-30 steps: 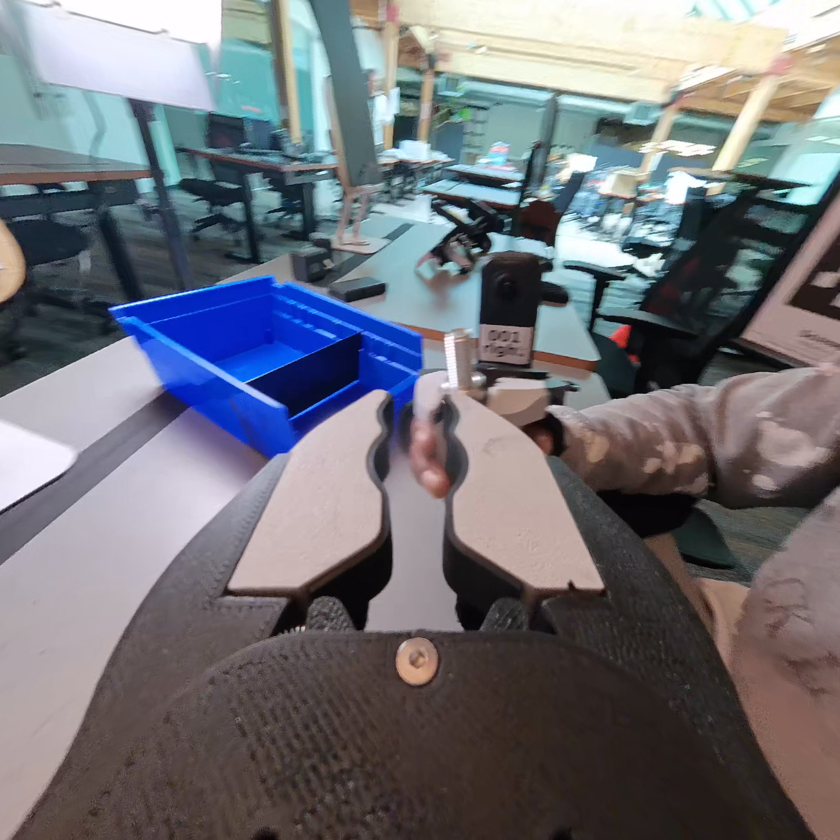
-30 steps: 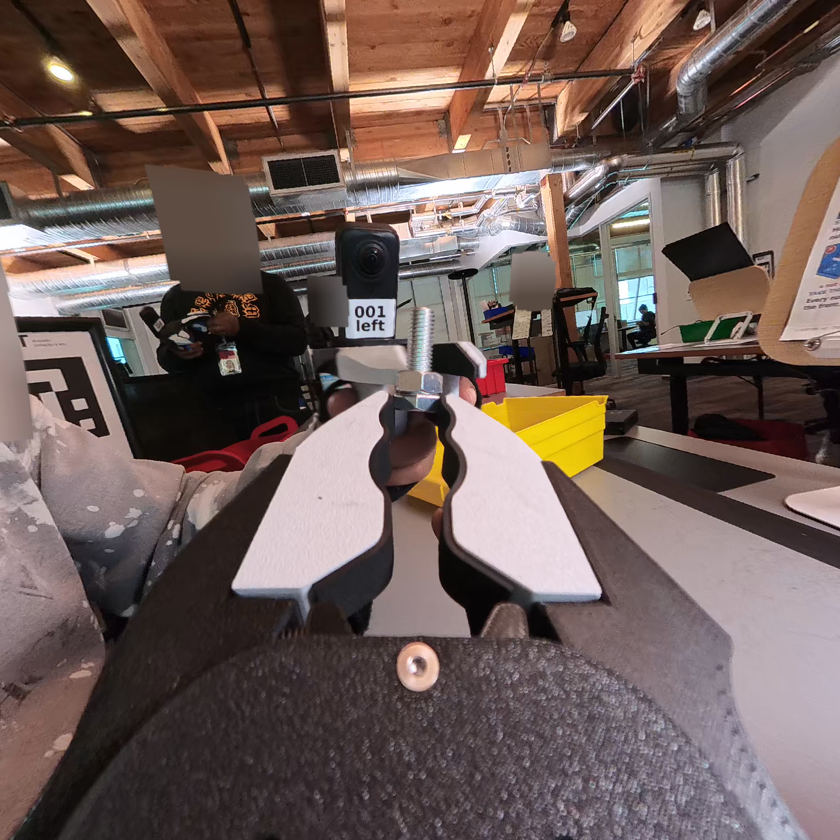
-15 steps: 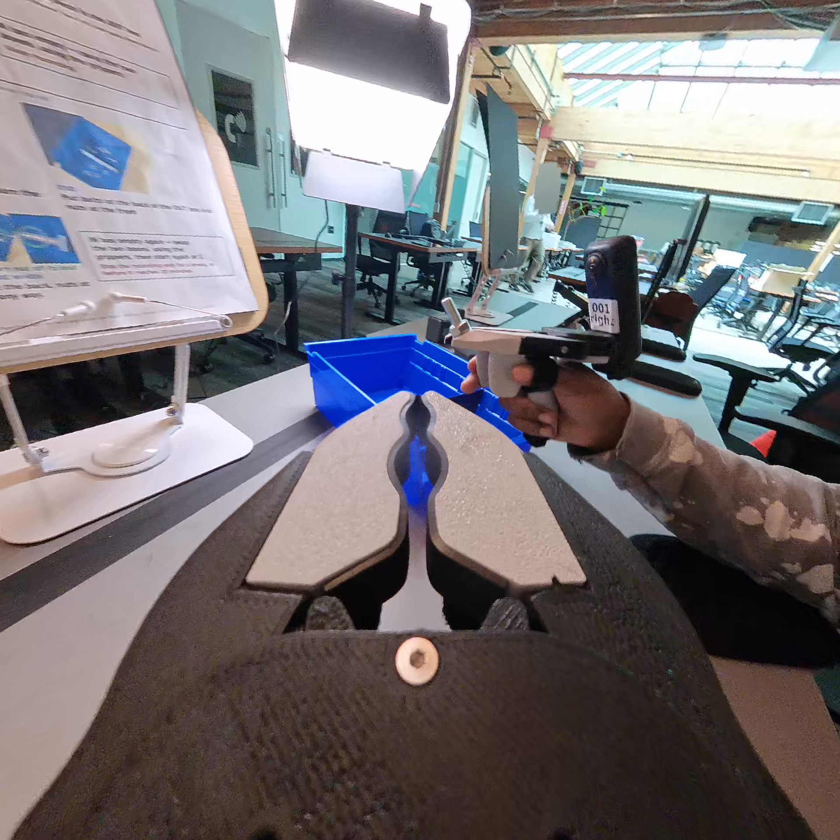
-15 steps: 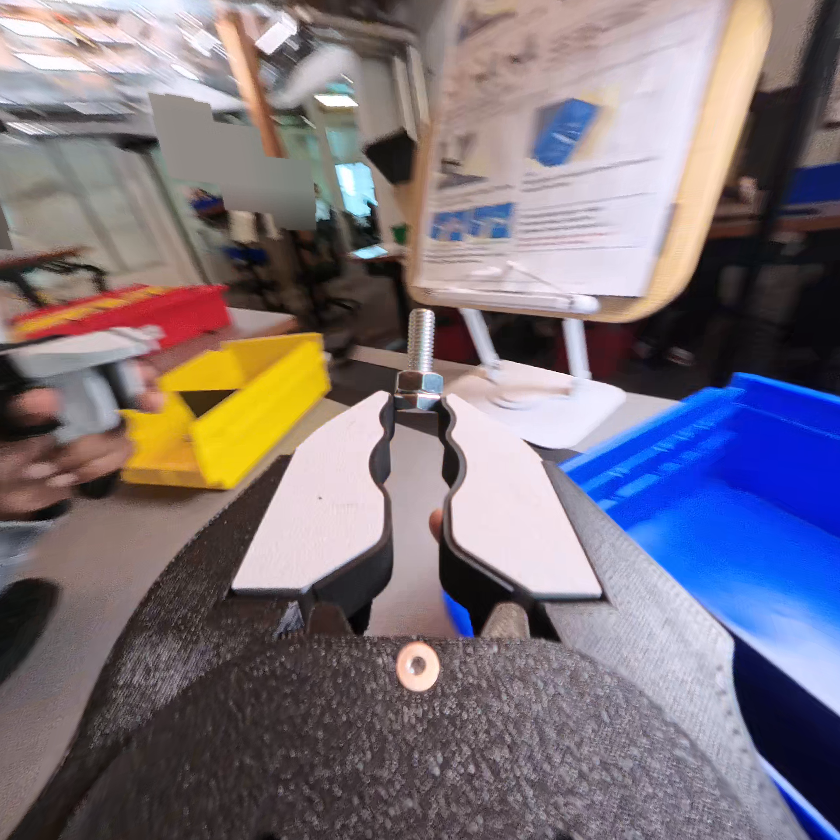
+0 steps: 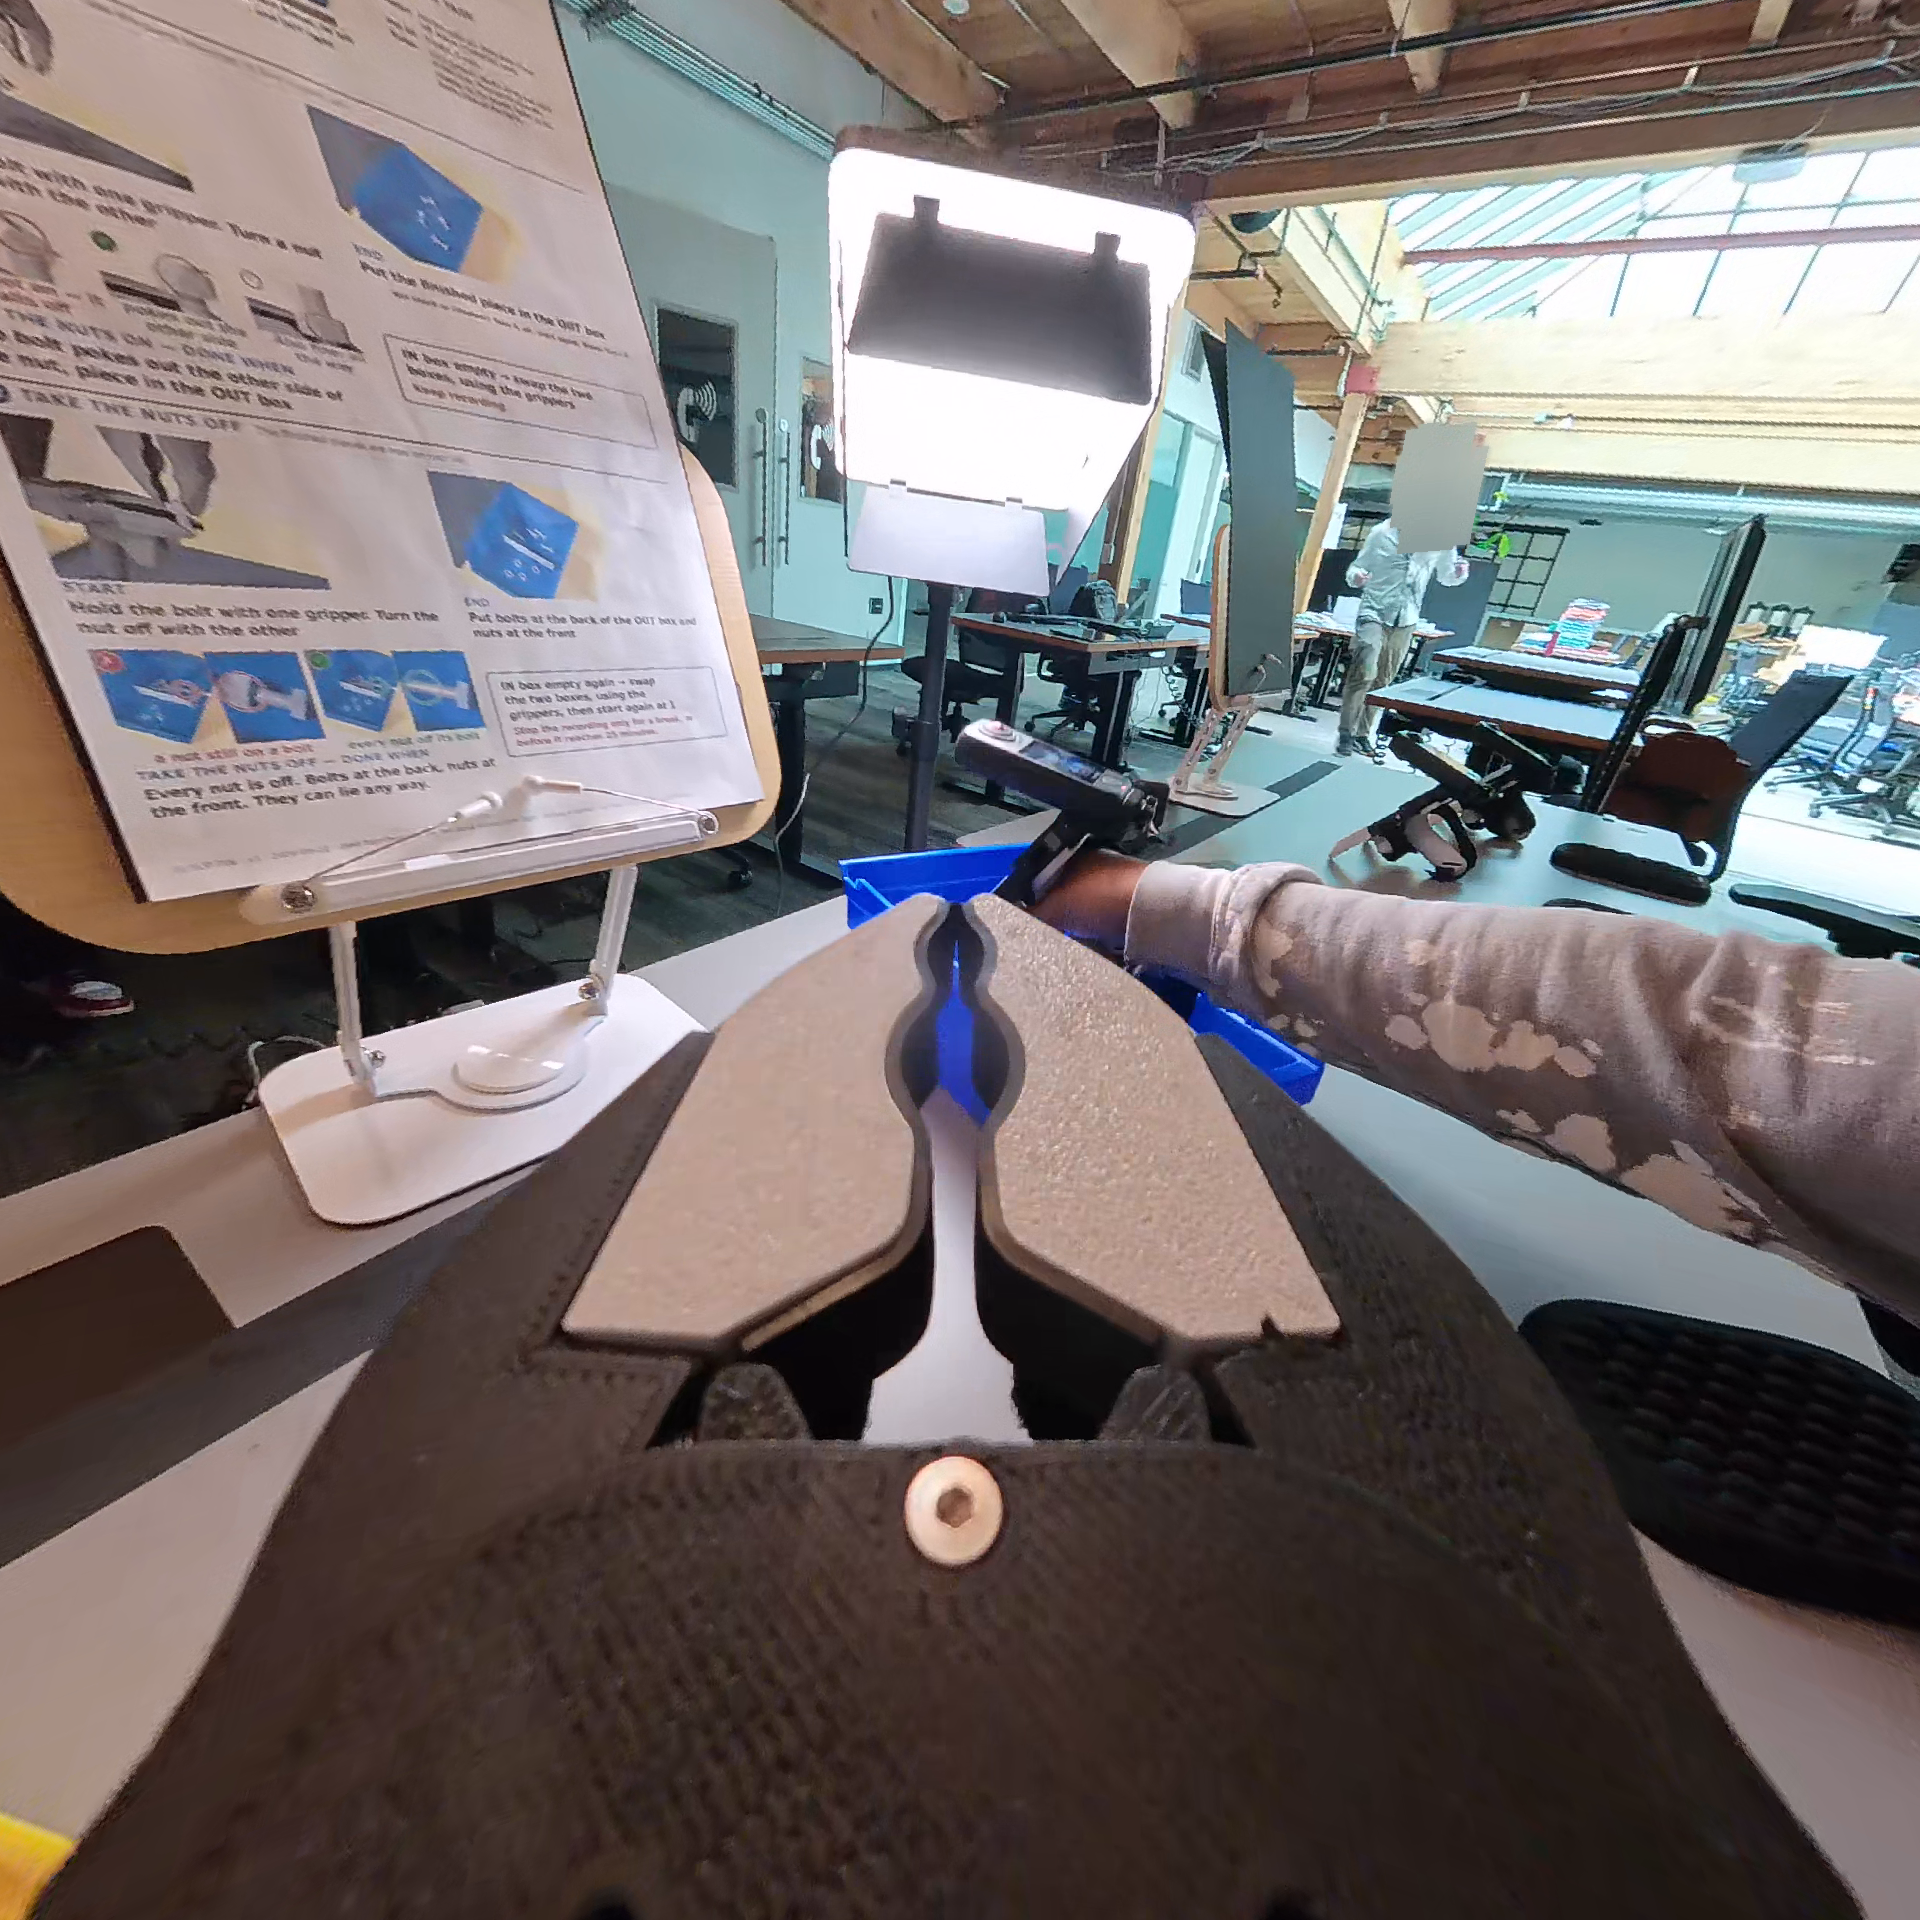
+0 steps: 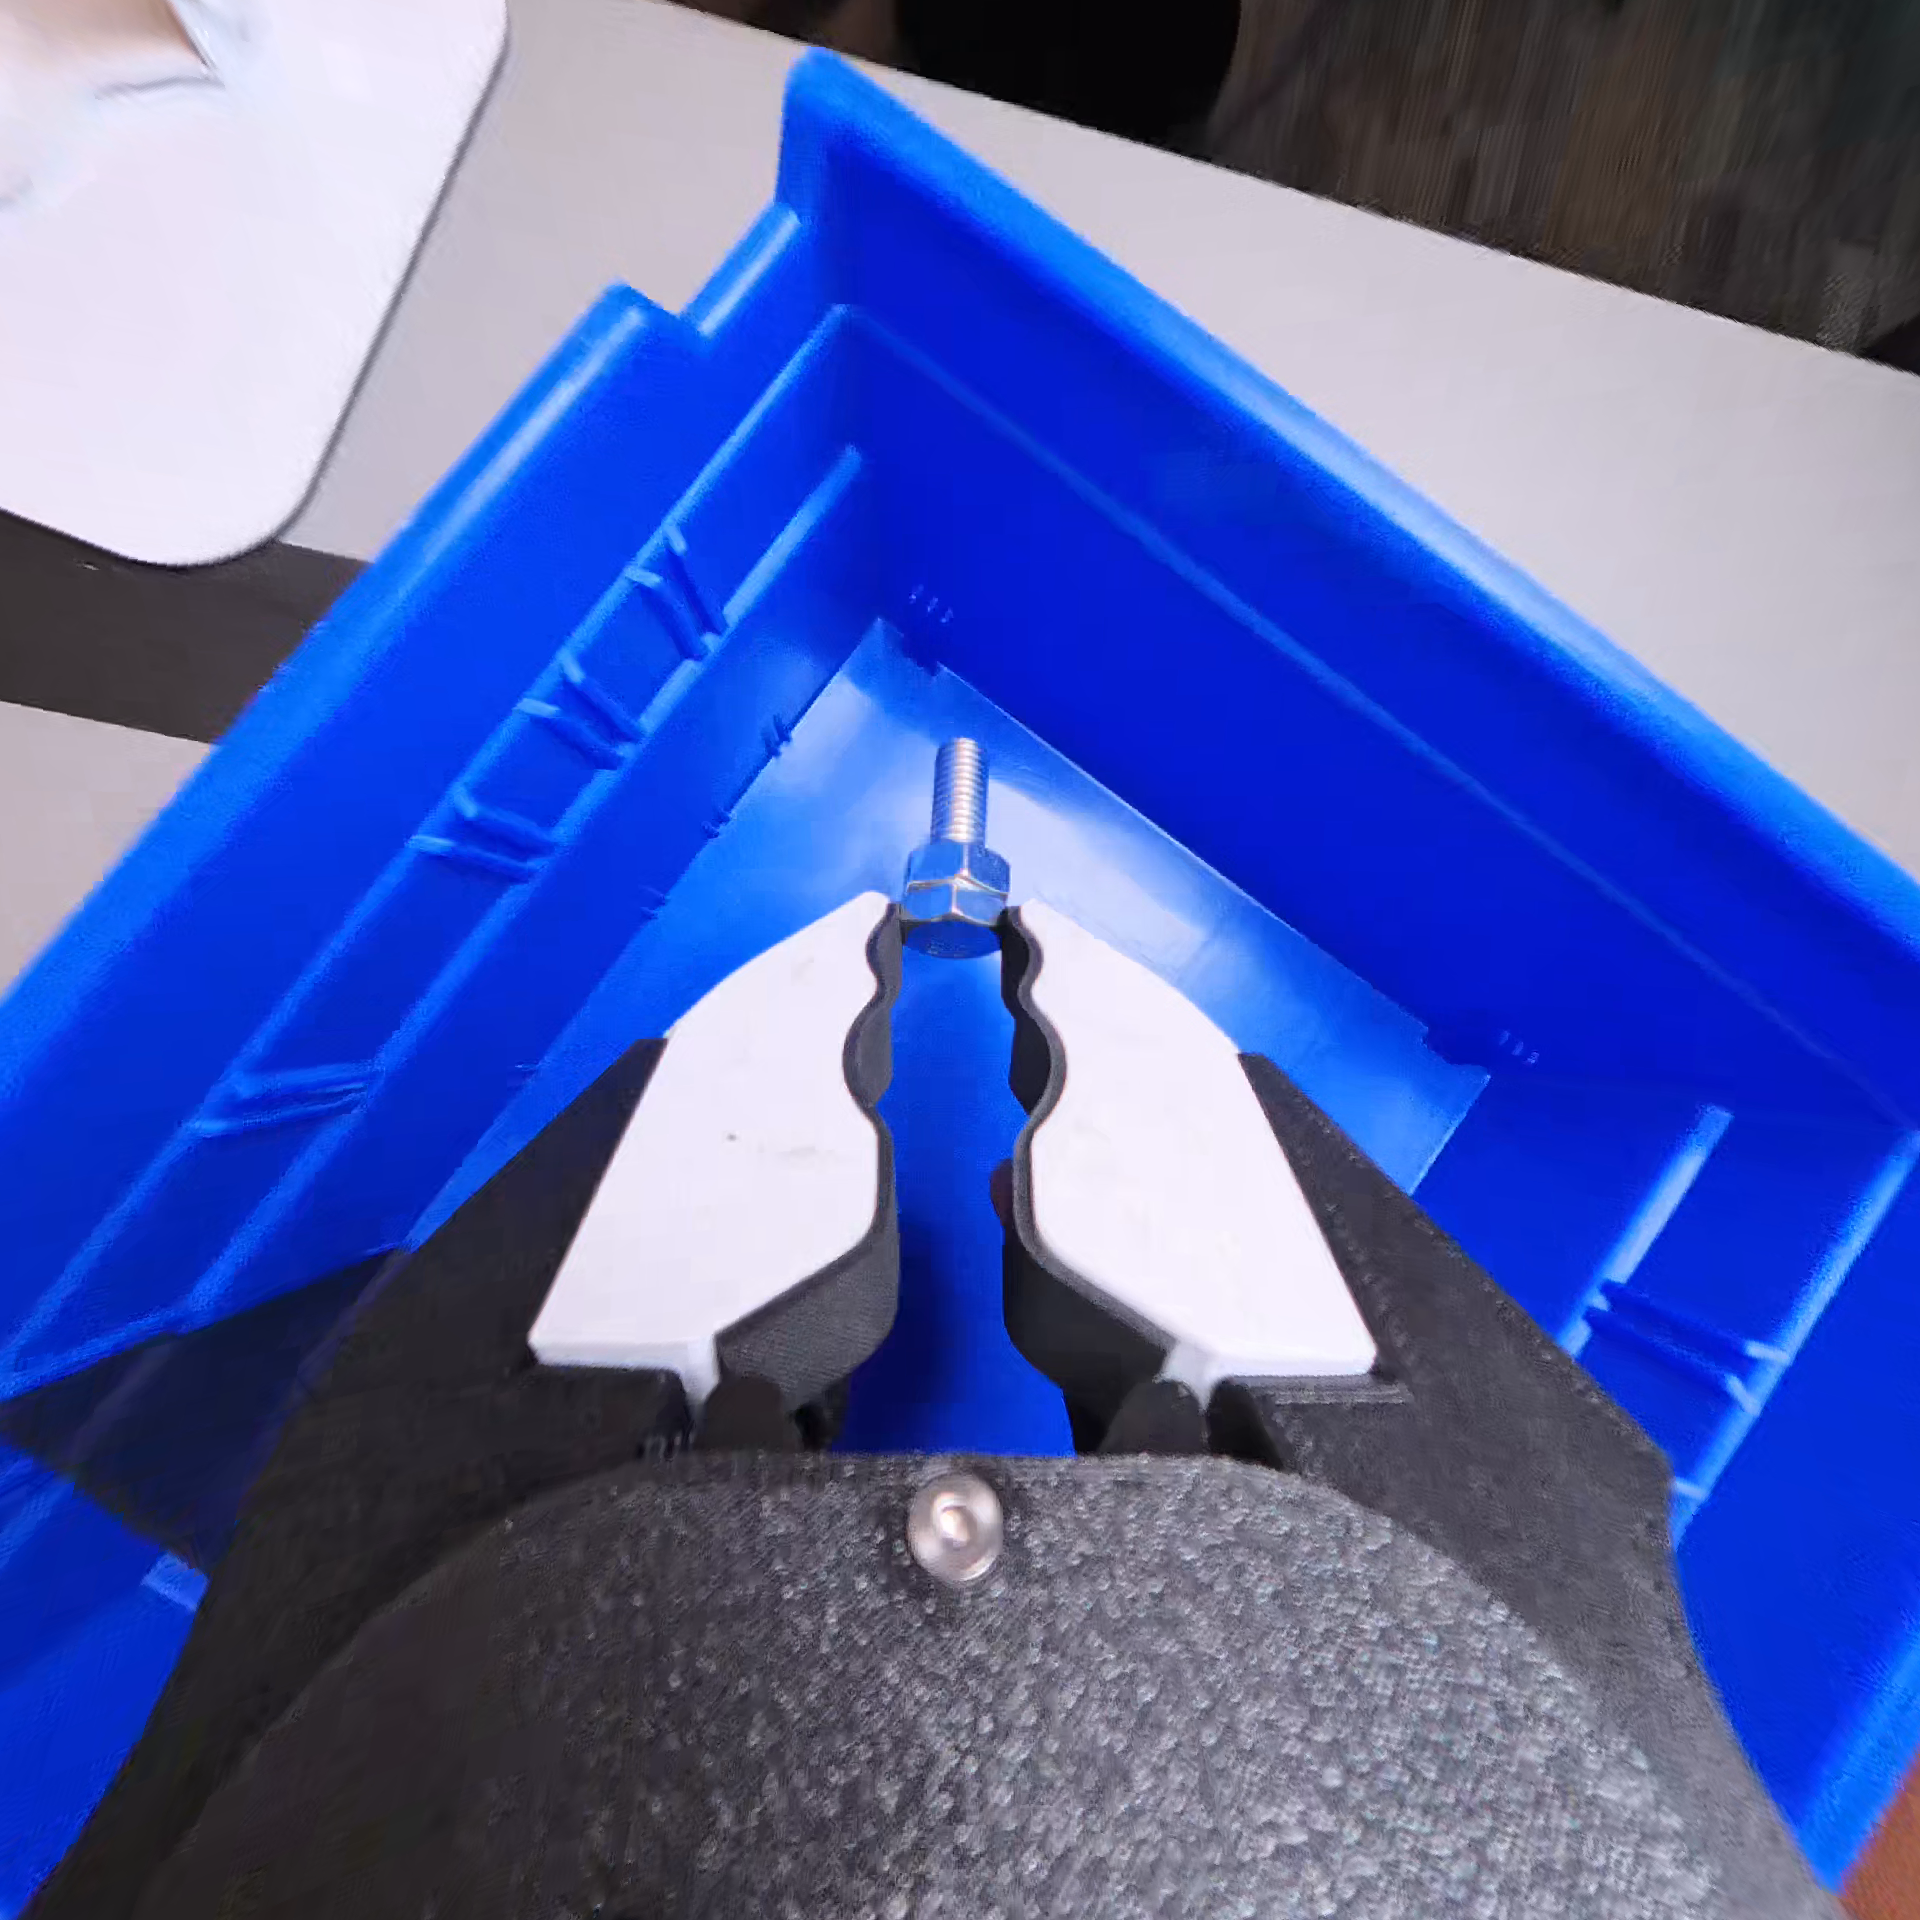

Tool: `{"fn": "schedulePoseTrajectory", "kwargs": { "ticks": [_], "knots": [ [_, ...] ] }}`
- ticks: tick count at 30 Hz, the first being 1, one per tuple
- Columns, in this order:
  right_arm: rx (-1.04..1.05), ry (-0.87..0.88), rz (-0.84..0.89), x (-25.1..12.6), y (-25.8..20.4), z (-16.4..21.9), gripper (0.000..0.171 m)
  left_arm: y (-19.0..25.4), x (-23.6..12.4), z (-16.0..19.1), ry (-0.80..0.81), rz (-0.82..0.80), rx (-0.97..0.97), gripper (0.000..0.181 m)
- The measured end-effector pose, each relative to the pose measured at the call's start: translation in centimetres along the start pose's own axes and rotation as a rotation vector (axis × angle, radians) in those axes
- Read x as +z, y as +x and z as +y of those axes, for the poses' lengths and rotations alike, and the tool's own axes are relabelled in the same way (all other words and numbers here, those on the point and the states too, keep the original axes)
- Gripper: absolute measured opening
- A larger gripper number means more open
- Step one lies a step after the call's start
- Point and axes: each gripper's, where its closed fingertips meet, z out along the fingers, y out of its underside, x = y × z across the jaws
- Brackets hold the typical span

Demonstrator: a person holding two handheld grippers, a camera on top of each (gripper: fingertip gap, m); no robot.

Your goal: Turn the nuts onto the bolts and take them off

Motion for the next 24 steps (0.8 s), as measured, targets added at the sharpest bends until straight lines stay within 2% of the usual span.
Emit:
{"fn": "schedulePoseTrajectory", "kwargs": {
  "ticks": [7,9,12,15,18,21,24],
  "knots": [
    [-0.044,-0.192,-0.007,3.4,0.0,2.1,0.018,-1.9,-0.7,-0.3,0.003,-0.047,-0.005,0.0],
    [-0.047,-0.176,-0.013,3.4,-0.1,1.8,0.018,-2.4,-0.7,0.0,-0.004,-0.057,-0.011,0.0],
    [-0.095,-0.113,-0.001,1.7,-0.1,0.6,0.029,-2.9,-0.6,0.4,-0.012,-0.067,-0.022,0.0],
    [-0.12,0.11,-0.014,-2.7,-1.3,-2.2,0.034,-3.3,-0.5,0.8,-0.02,-0.08,-0.026,0.0],
    [-0.16,0.432,-0.075,-10.2,-4.8,-3.8,0.033,-4.0,-0.5,1.3,-0.034,-0.104,-0.026,0.0],
    [-0.198,0.642,-0.201,-17.3,-9.7,-1.1,0.033,-5.5,-1.2,1.1,-0.044,-0.161,-0.013,0.0],
    [-0.208,0.72,-0.308,-21.3,-13.3,4.3,0.031,-8.8,-3.2,0.0,-0.058,-0.262,0.01,0.005]
  ]
}}
